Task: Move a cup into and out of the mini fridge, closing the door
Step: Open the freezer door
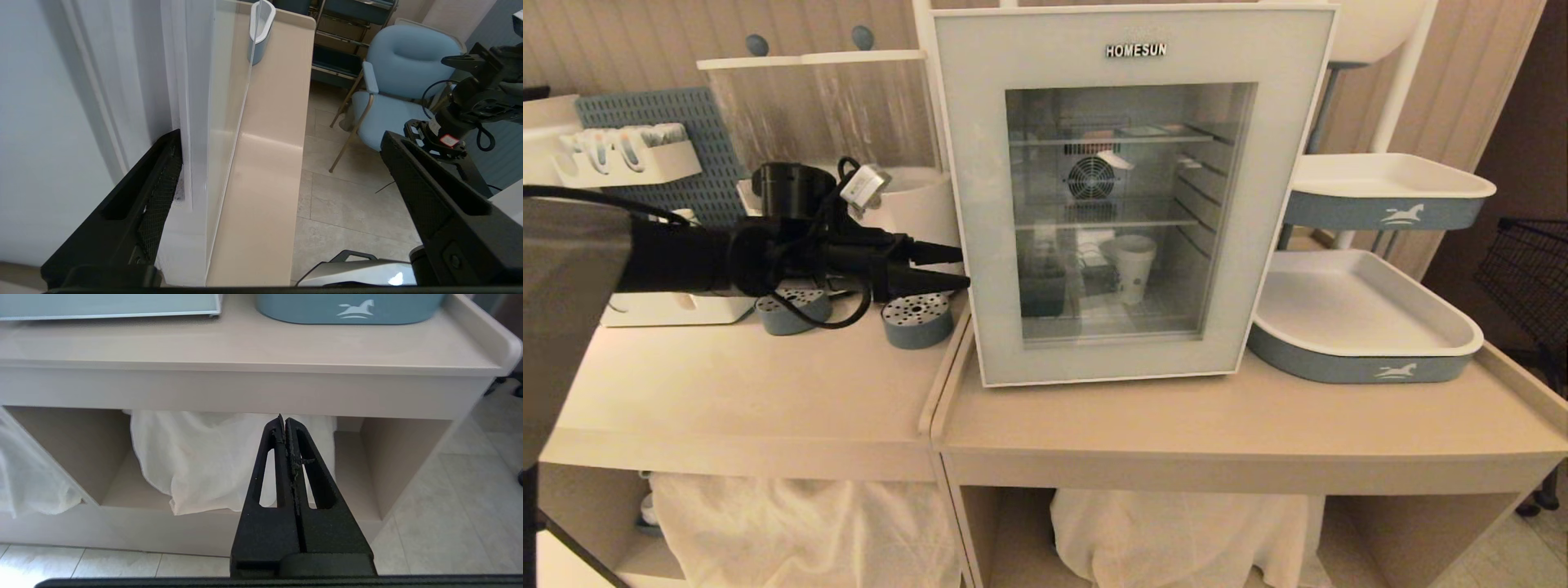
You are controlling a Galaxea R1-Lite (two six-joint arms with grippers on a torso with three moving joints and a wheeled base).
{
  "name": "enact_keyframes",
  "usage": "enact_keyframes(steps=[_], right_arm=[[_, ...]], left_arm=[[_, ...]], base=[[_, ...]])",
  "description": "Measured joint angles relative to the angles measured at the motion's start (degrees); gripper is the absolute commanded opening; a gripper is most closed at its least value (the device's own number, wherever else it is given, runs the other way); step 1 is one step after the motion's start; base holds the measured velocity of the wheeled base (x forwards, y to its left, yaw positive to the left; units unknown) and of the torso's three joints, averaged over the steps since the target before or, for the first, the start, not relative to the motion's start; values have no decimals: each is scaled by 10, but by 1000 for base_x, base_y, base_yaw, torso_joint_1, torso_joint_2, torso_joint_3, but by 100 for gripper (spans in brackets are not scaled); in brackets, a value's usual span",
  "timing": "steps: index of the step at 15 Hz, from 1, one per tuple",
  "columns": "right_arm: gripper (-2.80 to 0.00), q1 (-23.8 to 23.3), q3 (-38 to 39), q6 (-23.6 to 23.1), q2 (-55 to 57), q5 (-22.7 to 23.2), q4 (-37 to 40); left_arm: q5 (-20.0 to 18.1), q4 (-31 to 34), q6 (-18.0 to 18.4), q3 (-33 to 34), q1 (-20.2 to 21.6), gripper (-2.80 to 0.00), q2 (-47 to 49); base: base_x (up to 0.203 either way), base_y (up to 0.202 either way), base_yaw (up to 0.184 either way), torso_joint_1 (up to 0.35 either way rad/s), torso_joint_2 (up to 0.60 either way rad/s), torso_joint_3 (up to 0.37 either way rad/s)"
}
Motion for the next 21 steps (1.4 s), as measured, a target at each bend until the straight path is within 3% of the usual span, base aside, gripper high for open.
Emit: enact_keyframes(steps=[5, 12, 15, 17, 21], right_arm=[[-280, 0, 0, 0, 0, 0, 0], [-280, 0, 0, 0, 0, 0, 0], [-280, 0, 0, 1, 0, 0, 0], [-280, 0, 0, 1, 0, 0, 0], [-280, 0, 0, 2, 0, 0, -1]], left_arm=[[-3, 0, -24, 24, -2, 0, -21], [-29, 2, -28, 165, -40, 0, -147], [-35, 6, -28, 227, -101, 0, -216], [-36, 0, -29, 273, -168, 0, -274], [6, 0, -55, 371, -275, 0, -401]], base=[[0, 0, 0, 0, 0, 0], [0, 0, 0, 0, 0, 0], [0, 0, 0, 0, 0, 0], [0, 0, 0, 0, 0, 0], [0, 0, 0, 0, 0, 0]])
